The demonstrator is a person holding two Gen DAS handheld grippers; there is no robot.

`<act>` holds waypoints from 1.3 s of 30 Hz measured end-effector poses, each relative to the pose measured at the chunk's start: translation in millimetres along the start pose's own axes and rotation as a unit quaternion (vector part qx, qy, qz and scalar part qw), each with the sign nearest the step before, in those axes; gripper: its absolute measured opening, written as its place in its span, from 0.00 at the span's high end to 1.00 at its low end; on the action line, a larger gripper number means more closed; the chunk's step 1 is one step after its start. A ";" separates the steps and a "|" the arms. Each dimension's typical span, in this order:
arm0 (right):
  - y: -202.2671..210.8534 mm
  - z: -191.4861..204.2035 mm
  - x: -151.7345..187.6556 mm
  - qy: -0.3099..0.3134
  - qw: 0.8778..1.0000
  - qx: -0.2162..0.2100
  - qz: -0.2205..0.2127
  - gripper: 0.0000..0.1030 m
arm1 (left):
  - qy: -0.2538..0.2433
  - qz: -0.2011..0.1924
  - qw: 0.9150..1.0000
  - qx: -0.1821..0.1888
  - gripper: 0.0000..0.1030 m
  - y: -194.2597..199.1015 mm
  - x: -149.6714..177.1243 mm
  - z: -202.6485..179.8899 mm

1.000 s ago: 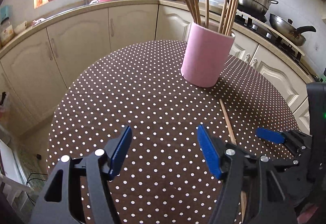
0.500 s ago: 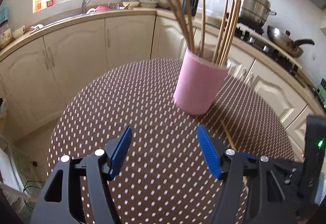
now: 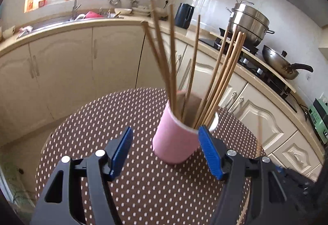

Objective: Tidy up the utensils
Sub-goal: 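Close the right gripper on the last wooden chopstick and lift it, then carry the chopstick over the pink cup with the right gripper while the left gripper steadies the cup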

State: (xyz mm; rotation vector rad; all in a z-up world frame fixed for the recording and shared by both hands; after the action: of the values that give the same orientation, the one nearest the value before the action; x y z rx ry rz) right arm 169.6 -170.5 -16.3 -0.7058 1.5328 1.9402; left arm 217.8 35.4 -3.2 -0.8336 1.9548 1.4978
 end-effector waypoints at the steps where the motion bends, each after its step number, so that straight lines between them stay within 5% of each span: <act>1: 1.1 0.5 -6.8 0.002 1.000 0.001 -0.009 0.93 | -0.002 0.000 1.000 -0.005 0.36 -3.0 -2.5 -2.2; 5: 12.4 6.5 -31.7 0.004 0.999 -0.006 -0.041 0.94 | -0.003 -0.004 1.000 -0.004 0.37 -17.8 -12.1 -5.9; 9: 25.1 14.5 -50.2 0.007 0.997 -0.004 -0.077 0.94 | 0.005 0.016 1.000 -0.008 0.61 -37.8 -14.3 -2.8; 16: 43.9 21.2 -81.4 -0.003 0.993 -0.011 -0.116 0.94 | 0.001 0.005 1.000 0.018 0.77 -45.1 -12.5 -6.3; 29: 87.8 55.6 -146.7 0.012 0.977 -0.036 -0.209 0.94 | -0.013 -0.009 1.000 0.007 0.80 -42.4 -6.9 -14.0; 35: 53.3 70.6 -139.9 0.026 0.984 -0.041 -0.174 0.94 | -0.012 -0.009 1.000 0.008 0.80 -42.6 -6.8 -12.6; 39: 9.4 74.4 -120.9 0.032 0.992 -0.038 -0.113 0.94 | -0.010 -0.007 1.000 0.010 0.80 -42.6 -7.2 -11.2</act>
State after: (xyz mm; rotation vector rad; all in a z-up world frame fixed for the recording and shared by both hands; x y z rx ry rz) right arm 243.4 -112.4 90.5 -0.9411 1.3570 1.8285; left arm 253.9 17.4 -22.5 -0.8201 1.9420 1.4714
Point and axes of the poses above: each gripper's, at about its wrist camera, not at the fingertips, and y roughly against the way its jaws point, z to its left, x to its underside, the point moved 2 cm from there along -y, roughly the way its jaws point, and after that the axes turned 2 degrees about y, right-handed, at the moved point
